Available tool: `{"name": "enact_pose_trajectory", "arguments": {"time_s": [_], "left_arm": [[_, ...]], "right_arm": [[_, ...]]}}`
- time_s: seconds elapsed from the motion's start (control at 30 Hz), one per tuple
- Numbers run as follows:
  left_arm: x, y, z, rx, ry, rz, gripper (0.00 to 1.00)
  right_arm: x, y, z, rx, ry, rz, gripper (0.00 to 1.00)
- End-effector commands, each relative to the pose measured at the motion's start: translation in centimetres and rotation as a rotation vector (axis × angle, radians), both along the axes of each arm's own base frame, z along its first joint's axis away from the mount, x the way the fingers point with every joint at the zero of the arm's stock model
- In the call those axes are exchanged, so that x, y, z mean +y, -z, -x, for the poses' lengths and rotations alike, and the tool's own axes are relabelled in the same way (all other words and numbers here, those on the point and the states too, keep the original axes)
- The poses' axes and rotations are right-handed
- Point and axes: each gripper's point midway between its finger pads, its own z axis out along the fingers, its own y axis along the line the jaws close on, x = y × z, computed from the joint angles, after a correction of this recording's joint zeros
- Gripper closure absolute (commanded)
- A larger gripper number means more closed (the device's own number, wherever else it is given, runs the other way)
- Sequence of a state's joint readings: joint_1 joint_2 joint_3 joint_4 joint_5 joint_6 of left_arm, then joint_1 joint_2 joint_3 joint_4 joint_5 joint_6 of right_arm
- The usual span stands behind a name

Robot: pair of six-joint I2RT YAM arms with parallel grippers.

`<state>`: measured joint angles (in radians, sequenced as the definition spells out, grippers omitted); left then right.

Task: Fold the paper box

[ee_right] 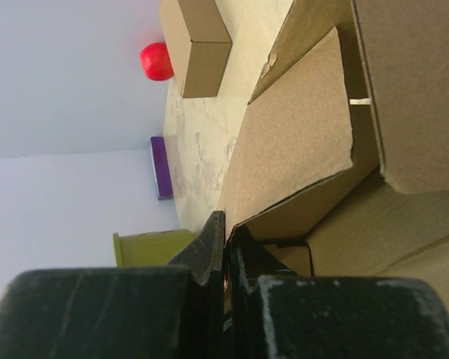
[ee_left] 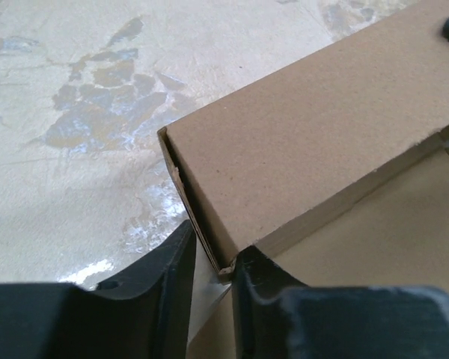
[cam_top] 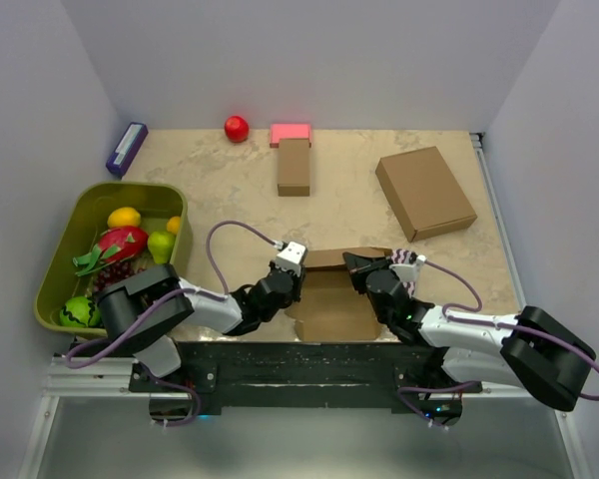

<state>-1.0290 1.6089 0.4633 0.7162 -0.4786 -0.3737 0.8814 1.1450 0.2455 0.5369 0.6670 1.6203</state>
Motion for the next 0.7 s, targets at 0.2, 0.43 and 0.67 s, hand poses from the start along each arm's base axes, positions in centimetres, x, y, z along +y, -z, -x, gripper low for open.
{"name": "enact_pose_trajectory", "arguments": {"time_s": [0.2, 0.43, 0.67], "left_arm": [[2.2, -0.9, -2.6, -0.069, -0.247, -0.047, 0.94], [2.9, -0.7, -2.2, -0.052, -0.225, -0.142, 1.00], [4.7, -1.3, -3.4, 0.074, -0.137, -0.142, 1.00]], "right_arm": [[-1.4, 1.8, 0.4, 0.062, 0.033, 0.114, 1.00], [-2.0, -1.6, 0.6, -0.030, -0.012, 0.223, 0.78], [-3.9, -6.3, 2.3, -0.095, -0.130, 0.495, 0.16]]}}
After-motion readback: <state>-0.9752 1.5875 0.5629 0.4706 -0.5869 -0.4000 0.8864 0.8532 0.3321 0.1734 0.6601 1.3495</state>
